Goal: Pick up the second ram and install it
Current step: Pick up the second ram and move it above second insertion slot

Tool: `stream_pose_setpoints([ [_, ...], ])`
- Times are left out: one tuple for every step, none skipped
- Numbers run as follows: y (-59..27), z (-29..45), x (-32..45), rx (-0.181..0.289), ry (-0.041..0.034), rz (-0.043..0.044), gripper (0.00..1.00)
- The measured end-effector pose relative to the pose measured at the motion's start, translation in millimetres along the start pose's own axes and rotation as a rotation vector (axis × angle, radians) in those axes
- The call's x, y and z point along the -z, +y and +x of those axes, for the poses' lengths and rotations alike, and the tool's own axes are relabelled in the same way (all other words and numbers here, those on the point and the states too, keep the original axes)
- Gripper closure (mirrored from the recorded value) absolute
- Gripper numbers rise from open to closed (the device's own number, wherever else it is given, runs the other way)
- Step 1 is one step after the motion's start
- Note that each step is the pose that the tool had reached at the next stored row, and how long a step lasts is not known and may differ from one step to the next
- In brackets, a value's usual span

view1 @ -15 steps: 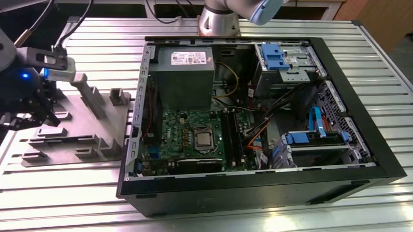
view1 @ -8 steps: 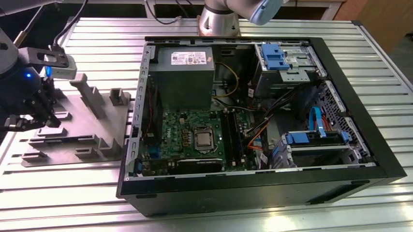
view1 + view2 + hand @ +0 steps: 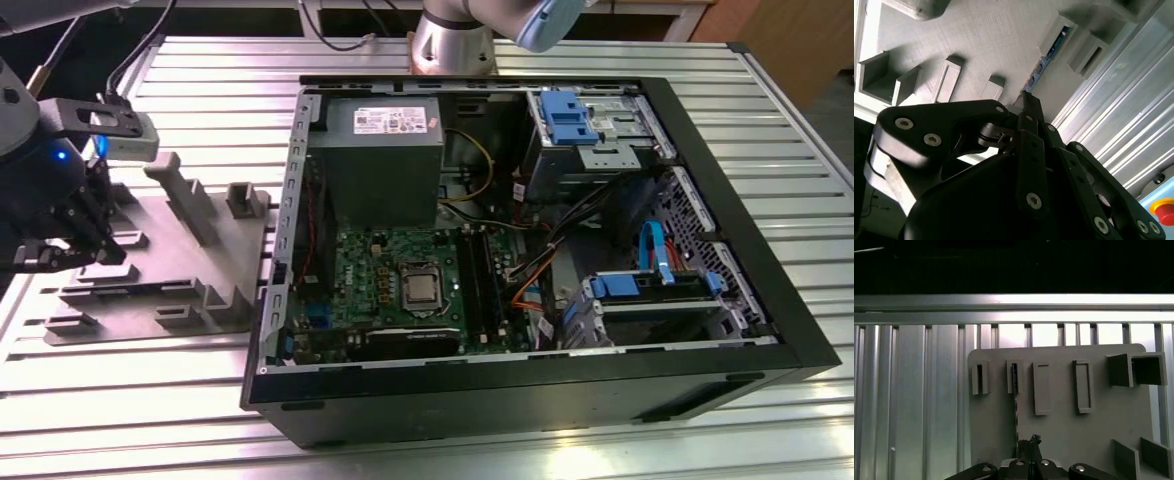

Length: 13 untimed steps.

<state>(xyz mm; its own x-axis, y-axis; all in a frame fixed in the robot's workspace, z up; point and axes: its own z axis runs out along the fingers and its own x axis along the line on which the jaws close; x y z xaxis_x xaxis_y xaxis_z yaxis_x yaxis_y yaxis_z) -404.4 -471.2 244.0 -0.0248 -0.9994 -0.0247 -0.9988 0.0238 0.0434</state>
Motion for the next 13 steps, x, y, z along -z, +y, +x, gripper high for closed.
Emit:
stream_pose_setpoints([
  [0.7,0.2,-0.4,0.0,-0.0002,0.0006,0.9],
  [2.0,1.1,-0.4,0.0,-0.0003,0.0013,0.9],
  [3.4,2.1,-0.5,0.0,-0.0003,0.0019,0.9],
  [4.1,3.1,-1.1,0.0,-0.0006,0.0023,0.9],
  [4.6,4.4,-1.9,0.001,-0.0007,0.0024,0.9],
  [4.8,5.5,-3.3,0.001,-0.0008,0.0025,0.9],
  [4.8,6.6,-4.9,0.002,-0.0007,0.0024,0.9],
  [4.7,7.4,-6.8,0.003,-0.0009,0.0025,0.9],
  [4.6,7.7,-8.5,0.003,-0.0008,0.0025,0.9],
  [4.6,7.8,-9.9,0.003,-0.0007,0.0023,0.9],
  [4.6,7.8,-11.3,0.004,-0.0007,0.0022,0.9],
  [4.5,7.9,-12.6,0.005,-0.0007,0.0023,0.9],
  [4.4,8.0,-14.1,0.006,-0.0006,0.0023,0.9],
])
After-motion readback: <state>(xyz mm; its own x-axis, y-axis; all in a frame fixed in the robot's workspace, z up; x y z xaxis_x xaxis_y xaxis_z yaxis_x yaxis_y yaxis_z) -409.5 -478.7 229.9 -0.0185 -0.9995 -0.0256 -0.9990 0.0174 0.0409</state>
